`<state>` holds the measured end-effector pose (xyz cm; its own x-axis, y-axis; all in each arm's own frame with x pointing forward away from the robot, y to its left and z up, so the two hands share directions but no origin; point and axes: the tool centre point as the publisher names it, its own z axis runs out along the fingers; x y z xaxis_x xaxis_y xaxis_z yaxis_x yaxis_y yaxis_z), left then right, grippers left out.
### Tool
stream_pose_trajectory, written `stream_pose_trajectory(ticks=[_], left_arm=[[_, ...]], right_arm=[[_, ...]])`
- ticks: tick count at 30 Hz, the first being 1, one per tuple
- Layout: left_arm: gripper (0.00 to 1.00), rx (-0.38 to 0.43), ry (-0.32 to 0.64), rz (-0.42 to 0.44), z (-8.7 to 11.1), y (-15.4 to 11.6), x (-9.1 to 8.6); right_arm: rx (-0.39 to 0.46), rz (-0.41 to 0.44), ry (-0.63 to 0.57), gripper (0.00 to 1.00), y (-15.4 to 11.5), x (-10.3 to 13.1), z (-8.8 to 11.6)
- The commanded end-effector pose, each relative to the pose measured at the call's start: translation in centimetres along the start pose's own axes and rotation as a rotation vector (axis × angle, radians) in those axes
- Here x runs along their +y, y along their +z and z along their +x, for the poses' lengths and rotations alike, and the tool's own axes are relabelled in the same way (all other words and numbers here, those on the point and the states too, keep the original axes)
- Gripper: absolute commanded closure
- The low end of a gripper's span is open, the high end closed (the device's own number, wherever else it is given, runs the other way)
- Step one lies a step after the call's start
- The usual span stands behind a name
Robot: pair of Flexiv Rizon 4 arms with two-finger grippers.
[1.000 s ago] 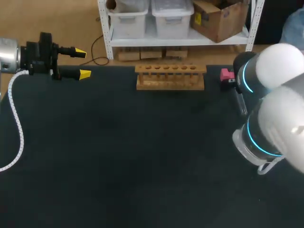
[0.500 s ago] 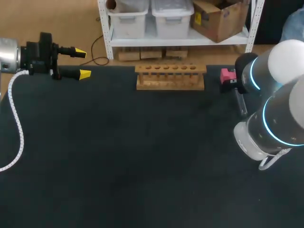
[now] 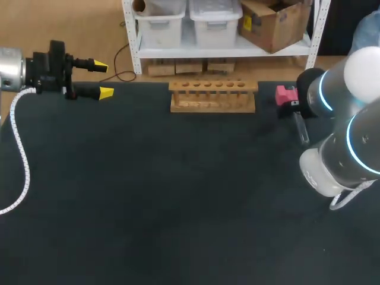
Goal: Grasp the test tube, adjust it, and insert it.
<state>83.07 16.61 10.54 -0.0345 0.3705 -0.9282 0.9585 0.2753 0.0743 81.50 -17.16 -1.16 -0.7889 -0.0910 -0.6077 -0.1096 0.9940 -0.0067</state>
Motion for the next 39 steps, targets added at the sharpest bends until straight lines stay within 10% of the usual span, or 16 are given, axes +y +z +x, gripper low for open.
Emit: stream_pose_trajectory(ticks=[1, 3, 34, 39], left_arm=[[0.00, -0.002, 0.002, -0.003, 0.07, -0.04, -0.13], [0.00, -0.002, 0.002, -0.003, 0.07, -0.04, -0.13], [0.00, -0.002, 0.002, -0.003, 0.07, -0.04, -0.13], [0.00, -0.002, 0.002, -0.003, 0.07, -0.04, -0.13]], right_arm=[[0.009, -0.036, -0.003, 0.37, 0.05, -0.23, -0.14], [0.012, -0.037, -0.005, 0.51, 0.05, -0.20, -0.08], [0.053, -0.019, -0.052, 0.64, 0.20, 0.01, 0.60], [0.053, -0.014, -0.058, 0.80, 0.08, -0.03, 0.59]])
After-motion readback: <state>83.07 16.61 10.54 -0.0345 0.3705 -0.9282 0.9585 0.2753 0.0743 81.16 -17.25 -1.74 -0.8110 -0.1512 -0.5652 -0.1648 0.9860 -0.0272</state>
